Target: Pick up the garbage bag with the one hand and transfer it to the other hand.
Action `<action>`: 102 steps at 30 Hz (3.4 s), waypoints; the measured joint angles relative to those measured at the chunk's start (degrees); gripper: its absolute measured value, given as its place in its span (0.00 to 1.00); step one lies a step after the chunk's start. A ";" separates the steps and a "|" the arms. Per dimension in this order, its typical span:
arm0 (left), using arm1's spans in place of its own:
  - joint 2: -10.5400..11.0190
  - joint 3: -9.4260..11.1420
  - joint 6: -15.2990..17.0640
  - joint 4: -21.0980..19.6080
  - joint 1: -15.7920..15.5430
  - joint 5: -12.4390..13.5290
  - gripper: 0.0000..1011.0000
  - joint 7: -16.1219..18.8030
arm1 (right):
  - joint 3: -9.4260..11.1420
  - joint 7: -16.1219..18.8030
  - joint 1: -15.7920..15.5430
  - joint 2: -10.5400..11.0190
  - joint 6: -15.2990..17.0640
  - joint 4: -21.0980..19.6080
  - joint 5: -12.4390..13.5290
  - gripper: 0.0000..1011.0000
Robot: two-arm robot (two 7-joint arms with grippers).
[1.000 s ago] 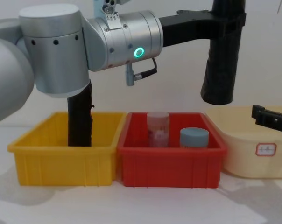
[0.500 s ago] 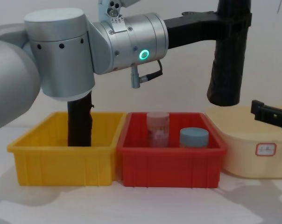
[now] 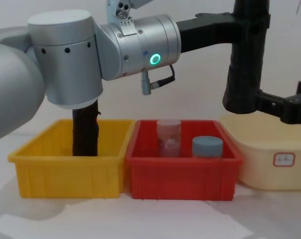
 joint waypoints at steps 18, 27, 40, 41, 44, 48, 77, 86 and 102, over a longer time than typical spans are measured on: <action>-0.07 0.05 -0.09 0.09 0.01 -0.11 0.38 -0.06 | -1.90 0.56 3.15 -2.87 -0.83 3.62 -2.16 0.99; -0.08 0.05 -0.09 0.10 0.01 -0.11 0.38 -0.05 | -2.19 0.32 4.96 -4.14 -1.21 5.87 -3.54 0.99; -0.08 0.05 -0.09 0.09 0.01 -0.11 0.38 -0.05 | -2.18 -0.26 7.93 -6.05 -1.66 9.56 -5.14 0.99; -0.08 0.05 -0.09 0.09 0.01 -0.11 0.38 -0.05 | -2.18 -0.29 8.16 -6.20 -1.69 9.87 -5.25 0.99; -0.08 0.05 -0.09 0.09 0.01 -0.11 0.38 -0.05 | -2.15 -0.36 8.86 -6.64 -1.83 10.80 -5.59 0.99; -0.08 0.05 -0.08 0.09 0.01 -0.10 0.38 -0.05 | -2.10 -0.47 9.88 -7.24 -1.99 12.13 -5.98 0.99; -0.08 0.05 -0.08 0.09 0.01 -0.10 0.38 -0.05 | -1.32 -0.85 14.77 -10.32 1.39 16.12 -8.05 0.56; -0.08 0.05 -0.08 0.09 0.01 -0.10 0.60 -0.05 | -0.76 -0.77 14.53 -10.52 2.03 15.38 -8.31 0.53; -0.07 0.05 -0.08 0.09 0.01 -0.10 0.99 -0.05 | 0.54 -0.29 13.76 -11.09 2.96 14.30 -8.27 0.53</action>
